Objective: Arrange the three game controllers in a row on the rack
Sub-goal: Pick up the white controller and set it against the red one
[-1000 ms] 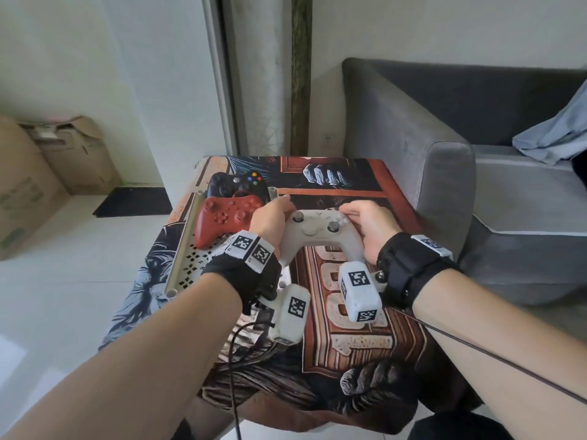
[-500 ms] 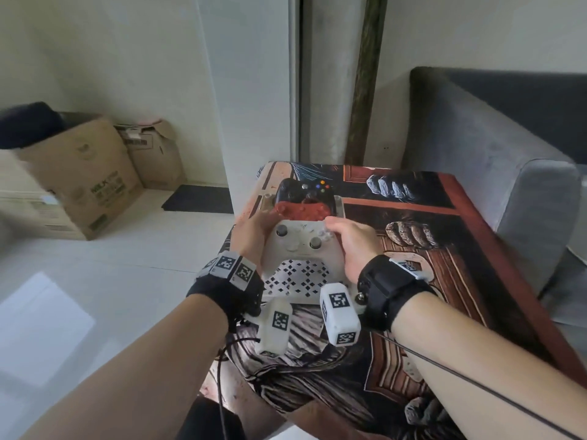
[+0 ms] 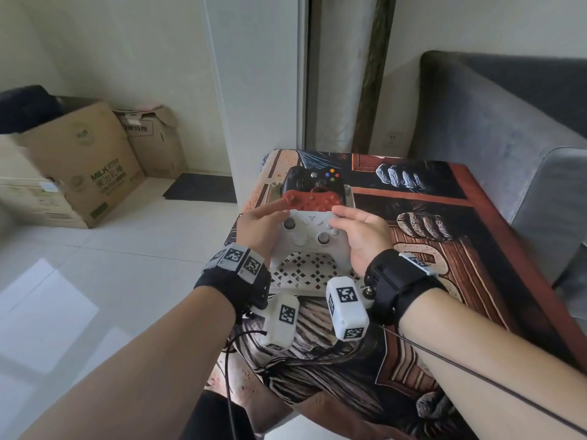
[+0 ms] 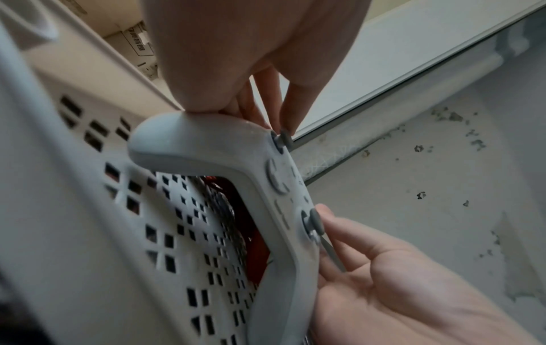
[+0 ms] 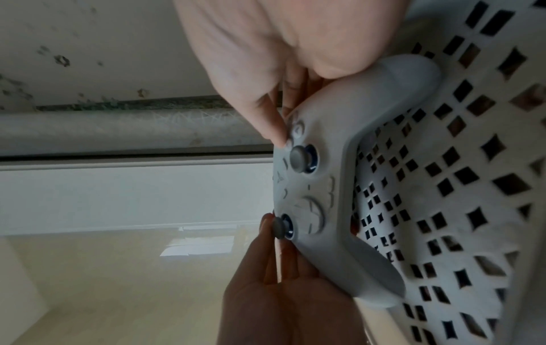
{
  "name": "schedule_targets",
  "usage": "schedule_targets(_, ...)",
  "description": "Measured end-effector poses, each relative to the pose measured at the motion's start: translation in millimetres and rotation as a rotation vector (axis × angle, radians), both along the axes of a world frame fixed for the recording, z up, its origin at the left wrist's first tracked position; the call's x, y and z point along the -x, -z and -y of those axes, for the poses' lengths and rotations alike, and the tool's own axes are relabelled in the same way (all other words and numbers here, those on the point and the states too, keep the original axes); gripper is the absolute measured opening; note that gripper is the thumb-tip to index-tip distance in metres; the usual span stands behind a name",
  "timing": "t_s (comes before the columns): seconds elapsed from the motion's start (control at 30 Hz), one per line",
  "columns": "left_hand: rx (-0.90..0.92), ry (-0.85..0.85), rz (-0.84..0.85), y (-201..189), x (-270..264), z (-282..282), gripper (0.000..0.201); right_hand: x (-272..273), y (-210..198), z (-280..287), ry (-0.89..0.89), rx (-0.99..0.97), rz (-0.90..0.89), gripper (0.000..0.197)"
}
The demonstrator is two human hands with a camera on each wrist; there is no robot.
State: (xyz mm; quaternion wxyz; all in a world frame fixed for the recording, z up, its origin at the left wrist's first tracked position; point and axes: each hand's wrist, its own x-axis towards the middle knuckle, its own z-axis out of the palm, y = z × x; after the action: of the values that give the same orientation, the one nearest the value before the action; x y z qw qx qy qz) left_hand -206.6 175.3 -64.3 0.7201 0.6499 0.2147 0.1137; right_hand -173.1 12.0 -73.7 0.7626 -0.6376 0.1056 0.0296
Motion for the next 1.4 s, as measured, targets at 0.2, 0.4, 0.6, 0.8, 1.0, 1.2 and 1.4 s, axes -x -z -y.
schedule_targets(0.2, -0.094, 0.049, 0.045, 0, 1, 6, 0.028, 2, -3, 9, -0.047, 0.188, 0.095, 0.038)
schedule_targets(0.4, -0.292, 0.241, -0.050, -6, 15, -17, 0.024, 6, -4, 33, -0.174, 0.371, 0.098, 0.062)
schedule_targets(0.6, -0.481, 0.404, -0.112, -6, 26, -24, 0.063, 6, -8, 35, -0.270, 0.508, 0.097, 0.057)
schedule_targets(0.8, -0.515, 0.319, -0.085, -5, 29, -24, 0.059, 9, -8, 27, -0.257, 0.442, 0.101, 0.057)
schedule_targets(1.0, -0.519, 0.271, -0.051, 1, 29, -15, 0.057, 11, -6, 23, -0.233, 0.427, 0.100, 0.054)
schedule_targets(1.2, -0.544, 0.293, -0.045, 0, 26, -13, 0.056, 13, -5, 28, -0.224, 0.443, 0.101, 0.054)
schedule_targets(1.4, -0.567, 0.308, -0.054, 1, 27, -17, 0.057, 13, -5, 28, -0.234, 0.449, 0.104, 0.054)
